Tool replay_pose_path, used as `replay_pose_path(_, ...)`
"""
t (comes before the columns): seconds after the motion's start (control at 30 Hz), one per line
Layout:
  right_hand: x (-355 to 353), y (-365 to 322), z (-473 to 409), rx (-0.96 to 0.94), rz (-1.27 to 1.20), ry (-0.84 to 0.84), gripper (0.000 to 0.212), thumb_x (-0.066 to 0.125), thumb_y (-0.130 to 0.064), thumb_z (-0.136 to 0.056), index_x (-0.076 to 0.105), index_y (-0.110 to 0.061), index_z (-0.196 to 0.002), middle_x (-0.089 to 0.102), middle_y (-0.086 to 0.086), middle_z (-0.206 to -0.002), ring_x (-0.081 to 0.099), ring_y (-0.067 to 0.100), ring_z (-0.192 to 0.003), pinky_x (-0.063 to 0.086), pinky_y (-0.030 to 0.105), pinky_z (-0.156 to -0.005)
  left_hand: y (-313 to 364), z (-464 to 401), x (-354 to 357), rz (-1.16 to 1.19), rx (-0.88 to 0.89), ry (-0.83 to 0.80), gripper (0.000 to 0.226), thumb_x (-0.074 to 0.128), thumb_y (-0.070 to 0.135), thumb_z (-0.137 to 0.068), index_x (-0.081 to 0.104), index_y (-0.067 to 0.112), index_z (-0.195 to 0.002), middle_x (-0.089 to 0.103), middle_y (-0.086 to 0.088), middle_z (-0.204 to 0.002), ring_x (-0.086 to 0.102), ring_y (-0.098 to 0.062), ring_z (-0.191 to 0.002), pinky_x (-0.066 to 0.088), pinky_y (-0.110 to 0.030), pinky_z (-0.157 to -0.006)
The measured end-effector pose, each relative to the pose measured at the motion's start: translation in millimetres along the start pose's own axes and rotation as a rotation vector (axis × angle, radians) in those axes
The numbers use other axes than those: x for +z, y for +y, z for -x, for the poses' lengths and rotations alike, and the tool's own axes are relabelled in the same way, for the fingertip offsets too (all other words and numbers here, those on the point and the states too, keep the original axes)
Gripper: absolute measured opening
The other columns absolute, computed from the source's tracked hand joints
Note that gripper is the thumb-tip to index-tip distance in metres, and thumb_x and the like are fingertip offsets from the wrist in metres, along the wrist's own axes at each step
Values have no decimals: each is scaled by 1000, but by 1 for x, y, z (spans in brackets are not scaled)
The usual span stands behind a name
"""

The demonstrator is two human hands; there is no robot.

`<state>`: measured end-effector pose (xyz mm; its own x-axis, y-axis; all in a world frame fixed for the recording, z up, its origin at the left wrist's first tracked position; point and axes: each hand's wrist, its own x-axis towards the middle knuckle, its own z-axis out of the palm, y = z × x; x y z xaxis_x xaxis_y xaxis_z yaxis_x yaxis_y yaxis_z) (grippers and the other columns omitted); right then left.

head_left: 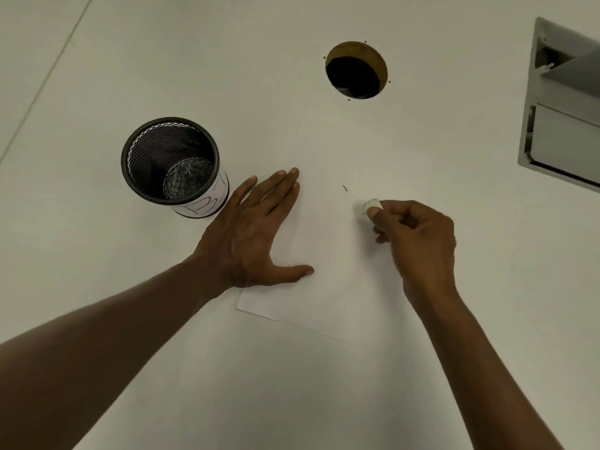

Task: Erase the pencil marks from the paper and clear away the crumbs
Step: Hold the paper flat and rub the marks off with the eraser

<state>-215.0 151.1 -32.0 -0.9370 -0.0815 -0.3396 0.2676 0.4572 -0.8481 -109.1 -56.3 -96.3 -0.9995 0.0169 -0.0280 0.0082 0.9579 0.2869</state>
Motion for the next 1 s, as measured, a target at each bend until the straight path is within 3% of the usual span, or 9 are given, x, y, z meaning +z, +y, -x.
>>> replay_pose_path(0.2,2,9,30,255,-386,-128,25,54,1,-95,67,-9,-114,68,10,-85,64,19,-70,54,26,-68,4,2,-3,10,-12,-3,117,44,86,-79,29,1,-158,16,-9,-171,17,-23,-158,18,-47,-127)
replay_pose_path(0.33,10,7,43,193,-125,-143,17,60,-11,-93,68,-11,-108,69,5,-89,64,12,-68,51,25,-67,20,27,0,10,-75,-63,117,37,85,-82,19,1,-161,6,-11,-172,8,-25,-159,16,-48,-128)
replay_pose_path(0.47,27,7,51,11,241,-133,25,42,-15,-101,65,-12,-109,64,-5,-106,58,10,-93,44,18,-81,42,74,15,32,-179,-24,113,41,81,-86,17,0,-161,3,-10,-172,1,-23,-160,11,-46,-129)
replay_pose_path(0.53,30,8,54,-48,329,-126,29,37,-13,-102,65,-9,-100,62,-9,-93,55,6,-79,36,4,-65,46,85,19,31,-205,-20,112,41,81,-87,15,2,-162,2,-9,-173,1,-22,-160,11,-46,-129)
replay_pose_path(0.6,31,14,54,-75,359,-89,33,37,-15,-102,64,-3,-86,63,-5,-78,56,7,-68,36,4,-56,47,86,20,31,-206,-21,111,41,80,-88,15,3,-162,2,-8,-173,1,-22,-160,10,-45,-129)
replay_pose_path(0.73,33,25,53,-78,404,-44,59,38,-36,-104,58,3,-65,63,9,-60,60,26,-61,48,32,-61,47,84,18,28,-204,4,108,44,77,-88,20,1,-161,7,-10,-172,6,-23,-160,12,-45,-129)
replay_pose_path(0.87,31,19,54,-69,479,-110,68,48,-58,-95,42,-10,-48,45,1,-43,46,20,-43,40,32,-51,47,83,19,45,-200,27,105,48,73,-89,22,2,-161,10,-9,-172,8,-23,-159,13,-44,-129)
replay_pose_path(0.93,27,12,56,-115,619,-161,50,49,-55,-95,48,-21,-58,51,-8,-56,50,13,-54,38,27,-55,45,83,19,47,-191,40,103,49,72,-89,23,2,-160,11,-9,-172,10,-23,-159,12,-43,-129)
replay_pose_path(1.0,27,8,61,-194,669,-240,30,44,-40,-101,65,-20,-95,63,-3,-89,60,16,-81,46,29,-70,45,83,21,45,-180,57,102,51,69,-88,25,1,-159,13,-10,-171,12,-24,-159,13,-43,-129)
